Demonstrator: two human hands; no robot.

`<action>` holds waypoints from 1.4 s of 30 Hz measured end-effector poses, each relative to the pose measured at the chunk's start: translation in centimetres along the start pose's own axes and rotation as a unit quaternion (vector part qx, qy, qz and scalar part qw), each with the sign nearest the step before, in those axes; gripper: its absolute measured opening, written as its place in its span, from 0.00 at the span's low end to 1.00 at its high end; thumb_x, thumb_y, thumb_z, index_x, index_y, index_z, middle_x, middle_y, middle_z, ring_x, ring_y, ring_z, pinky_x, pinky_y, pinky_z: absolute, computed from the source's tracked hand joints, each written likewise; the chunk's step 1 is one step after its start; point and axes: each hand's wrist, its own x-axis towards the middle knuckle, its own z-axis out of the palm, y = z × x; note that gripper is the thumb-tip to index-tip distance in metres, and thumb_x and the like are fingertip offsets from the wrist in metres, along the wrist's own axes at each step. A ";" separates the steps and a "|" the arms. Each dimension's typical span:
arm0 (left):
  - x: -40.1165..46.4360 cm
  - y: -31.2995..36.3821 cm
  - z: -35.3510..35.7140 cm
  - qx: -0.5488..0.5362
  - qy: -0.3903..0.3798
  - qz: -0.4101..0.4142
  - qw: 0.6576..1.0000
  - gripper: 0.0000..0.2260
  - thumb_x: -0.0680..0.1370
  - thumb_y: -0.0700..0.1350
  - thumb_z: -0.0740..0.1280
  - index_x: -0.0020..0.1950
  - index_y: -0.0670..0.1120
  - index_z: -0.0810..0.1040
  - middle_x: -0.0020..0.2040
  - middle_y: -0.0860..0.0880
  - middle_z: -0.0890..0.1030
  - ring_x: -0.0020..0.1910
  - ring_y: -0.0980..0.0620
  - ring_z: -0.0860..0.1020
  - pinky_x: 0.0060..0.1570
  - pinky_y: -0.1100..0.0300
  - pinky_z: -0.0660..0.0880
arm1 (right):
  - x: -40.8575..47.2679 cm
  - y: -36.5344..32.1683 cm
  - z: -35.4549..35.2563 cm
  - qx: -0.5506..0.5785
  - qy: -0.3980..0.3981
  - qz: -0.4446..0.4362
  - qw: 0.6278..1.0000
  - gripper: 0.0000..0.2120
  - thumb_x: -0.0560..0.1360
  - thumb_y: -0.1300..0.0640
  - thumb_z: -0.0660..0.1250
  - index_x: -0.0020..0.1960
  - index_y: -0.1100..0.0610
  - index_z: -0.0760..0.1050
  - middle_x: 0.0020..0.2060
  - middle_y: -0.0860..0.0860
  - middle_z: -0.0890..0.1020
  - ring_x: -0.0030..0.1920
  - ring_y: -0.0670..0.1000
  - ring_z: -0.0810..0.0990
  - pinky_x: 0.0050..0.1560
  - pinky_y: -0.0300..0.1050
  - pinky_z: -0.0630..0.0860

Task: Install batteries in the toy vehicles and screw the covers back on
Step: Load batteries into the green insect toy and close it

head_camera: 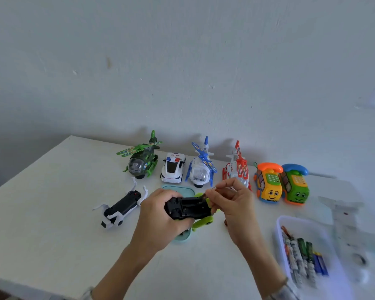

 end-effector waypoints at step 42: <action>1.4 1.5 -1.2 -0.036 0.042 0.138 0.989 0.18 0.61 0.48 0.76 0.47 0.42 0.82 0.44 0.49 0.80 0.44 0.54 0.79 0.41 0.65 0.76 | -1.2 -0.1 2.8 -0.217 0.011 -0.095 0.971 0.23 0.60 0.53 0.81 0.53 0.50 0.78 0.51 0.42 0.73 0.50 0.34 0.74 0.45 0.26 0.72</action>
